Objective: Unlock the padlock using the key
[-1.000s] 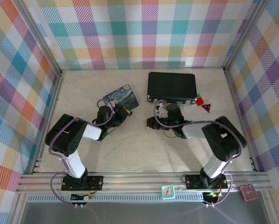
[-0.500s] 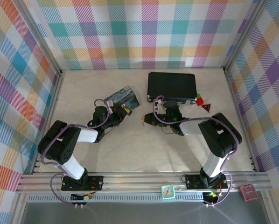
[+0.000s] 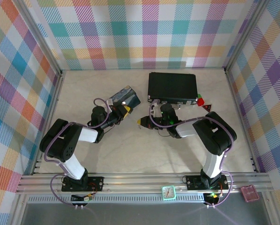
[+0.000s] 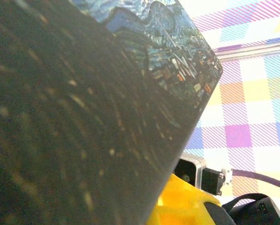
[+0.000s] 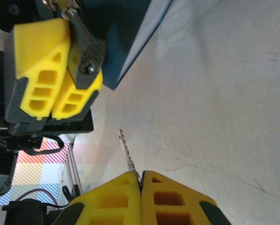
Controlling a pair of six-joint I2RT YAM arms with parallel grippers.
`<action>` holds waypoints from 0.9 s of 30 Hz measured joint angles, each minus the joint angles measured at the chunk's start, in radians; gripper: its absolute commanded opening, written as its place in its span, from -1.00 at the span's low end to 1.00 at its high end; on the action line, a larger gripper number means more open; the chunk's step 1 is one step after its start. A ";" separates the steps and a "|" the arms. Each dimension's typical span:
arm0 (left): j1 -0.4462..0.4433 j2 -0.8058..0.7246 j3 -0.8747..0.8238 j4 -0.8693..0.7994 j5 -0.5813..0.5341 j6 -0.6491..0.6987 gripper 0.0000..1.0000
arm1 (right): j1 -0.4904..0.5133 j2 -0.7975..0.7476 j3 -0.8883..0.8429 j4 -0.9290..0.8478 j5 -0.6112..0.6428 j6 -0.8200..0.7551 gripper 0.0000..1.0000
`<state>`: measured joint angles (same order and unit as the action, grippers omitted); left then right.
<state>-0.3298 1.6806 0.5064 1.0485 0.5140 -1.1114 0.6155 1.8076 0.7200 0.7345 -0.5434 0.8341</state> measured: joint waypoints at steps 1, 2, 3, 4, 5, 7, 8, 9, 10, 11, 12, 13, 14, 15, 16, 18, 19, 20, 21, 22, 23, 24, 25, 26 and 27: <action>0.000 0.002 0.000 0.004 0.003 0.000 -1.00 | 0.000 0.000 0.000 0.008 0.000 0.001 -1.00; 0.000 0.006 0.000 0.011 0.007 -0.001 -1.00 | 0.000 0.000 0.000 0.014 0.000 0.004 -1.00; 0.000 0.011 0.000 0.021 0.010 -0.003 -1.00 | 0.000 0.000 0.000 0.021 0.000 0.005 -1.00; 0.000 0.015 0.000 0.031 0.013 -0.007 -1.00 | 0.000 0.000 0.000 0.026 0.000 0.008 -1.00; 0.000 0.021 -0.001 0.042 0.016 -0.011 -1.00 | 0.000 0.000 0.002 0.032 0.000 0.009 -1.00; 0.000 0.029 -0.006 0.063 0.020 -0.019 -1.00 | 0.000 0.003 0.006 0.042 0.001 0.012 -1.00; 0.000 0.031 -0.010 0.072 0.021 -0.021 -1.00 | 0.000 0.007 0.009 0.052 0.003 0.015 -1.00; 0.000 0.033 -0.014 0.081 0.021 -0.023 -1.00 | 0.000 0.012 0.010 0.062 0.005 0.016 -1.00; 0.000 0.033 -0.017 0.085 0.021 -0.025 -1.00 | 0.000 0.015 0.010 0.069 0.006 0.019 -1.00; 0.000 0.033 -0.020 0.089 0.021 -0.026 -1.00 | 0.000 0.018 0.010 0.076 0.008 0.020 -1.00; 0.000 0.033 -0.022 0.094 0.021 -0.026 -1.00 | 0.000 0.022 0.010 0.086 0.009 0.023 -1.00; 0.000 0.033 -0.025 0.098 0.021 -0.026 -1.00 | 0.000 0.025 0.010 0.095 0.010 0.023 -1.00; 0.000 0.033 -0.027 0.103 0.021 -0.026 -1.00 | 0.000 0.027 0.011 0.101 0.011 0.023 -1.00; 0.000 0.033 -0.027 0.104 0.021 -0.026 -1.00 | 0.000 0.029 0.011 0.103 0.012 0.024 -1.00; 0.000 0.033 -0.027 0.105 0.021 -0.026 -1.00 | 0.000 0.029 0.011 0.104 0.012 0.023 -1.00; 0.000 0.033 -0.028 0.106 0.021 -0.026 -1.00 | 0.000 0.029 0.011 0.109 0.012 0.023 -1.00; 0.000 0.033 -0.029 0.107 0.021 -0.026 -1.00 | 0.000 0.030 0.011 0.113 0.012 0.023 -1.00; 0.000 0.033 -0.031 0.109 0.021 -0.026 -1.00 | 0.000 0.031 0.011 0.120 0.012 0.024 -1.00; 0.000 0.033 -0.035 0.111 0.021 -0.026 -1.00 | 0.000 0.032 0.011 0.128 0.012 0.024 -1.00; 0.000 0.033 -0.038 0.111 0.023 -0.026 -1.00 | 0.000 0.034 0.011 0.137 0.011 0.026 -1.00; 0.000 0.033 -0.042 0.111 0.025 -0.026 -1.00 | 0.000 0.038 0.013 0.148 0.011 0.027 -1.00; 0.000 0.033 -0.046 0.112 0.025 -0.026 -1.00 | 0.000 0.045 0.015 0.161 0.011 0.031 -1.00; 0.000 0.033 -0.048 0.114 0.025 -0.026 -1.00 | 0.000 0.050 0.016 0.167 0.011 0.033 -1.00; 0.000 0.033 -0.050 0.115 0.024 -0.026 -1.00 | 0.000 0.058 0.016 0.172 0.011 0.039 -1.00; 0.000 0.033 -0.051 0.119 0.025 -0.027 -1.00 | 0.000 0.063 0.017 0.176 0.011 0.042 -1.00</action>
<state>-0.3294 1.7138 0.4549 1.1671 0.5388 -1.1385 0.6155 1.8709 0.7368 0.9108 -0.5323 0.8757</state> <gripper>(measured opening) 0.074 0.061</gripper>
